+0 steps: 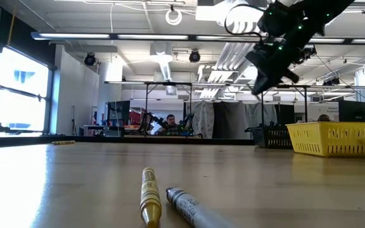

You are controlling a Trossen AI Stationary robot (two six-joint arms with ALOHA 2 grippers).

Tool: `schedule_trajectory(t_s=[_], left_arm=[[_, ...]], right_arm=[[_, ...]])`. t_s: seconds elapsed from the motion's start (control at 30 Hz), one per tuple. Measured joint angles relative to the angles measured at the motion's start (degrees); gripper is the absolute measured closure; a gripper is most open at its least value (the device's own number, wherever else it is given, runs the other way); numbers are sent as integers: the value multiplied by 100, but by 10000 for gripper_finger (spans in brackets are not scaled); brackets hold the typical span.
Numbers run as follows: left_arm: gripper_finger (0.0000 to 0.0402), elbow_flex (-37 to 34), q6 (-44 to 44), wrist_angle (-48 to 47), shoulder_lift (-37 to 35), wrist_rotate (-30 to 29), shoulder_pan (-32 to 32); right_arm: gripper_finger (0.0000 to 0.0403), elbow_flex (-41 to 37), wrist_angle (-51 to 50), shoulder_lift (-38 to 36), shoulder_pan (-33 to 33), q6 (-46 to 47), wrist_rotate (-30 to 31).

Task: Sort crayons
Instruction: Put the yellow crayon into the black bin

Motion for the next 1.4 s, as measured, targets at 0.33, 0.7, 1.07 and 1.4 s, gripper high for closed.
schedule_trajectory(t_s=[0.33, 0.7, 1.07, 1.4], left_arm=[[332, 0, 267, 1003, 18, -228, 656], [332, -1, 362, 1357, 444, -177, 1026], [332, -2, 210, 1353, 660, 145, 1051], [332, -2, 784, 1283, 544, 615, 1049]], right_arm=[[387, 2, -1614, -95, -458, -49, 224], [376, 2, -1771, -96, -1013, -953, 452], [279, 2, -1817, -102, -1156, -911, -166], [280, 11, -1730, -23, 299, 739, -1691]])
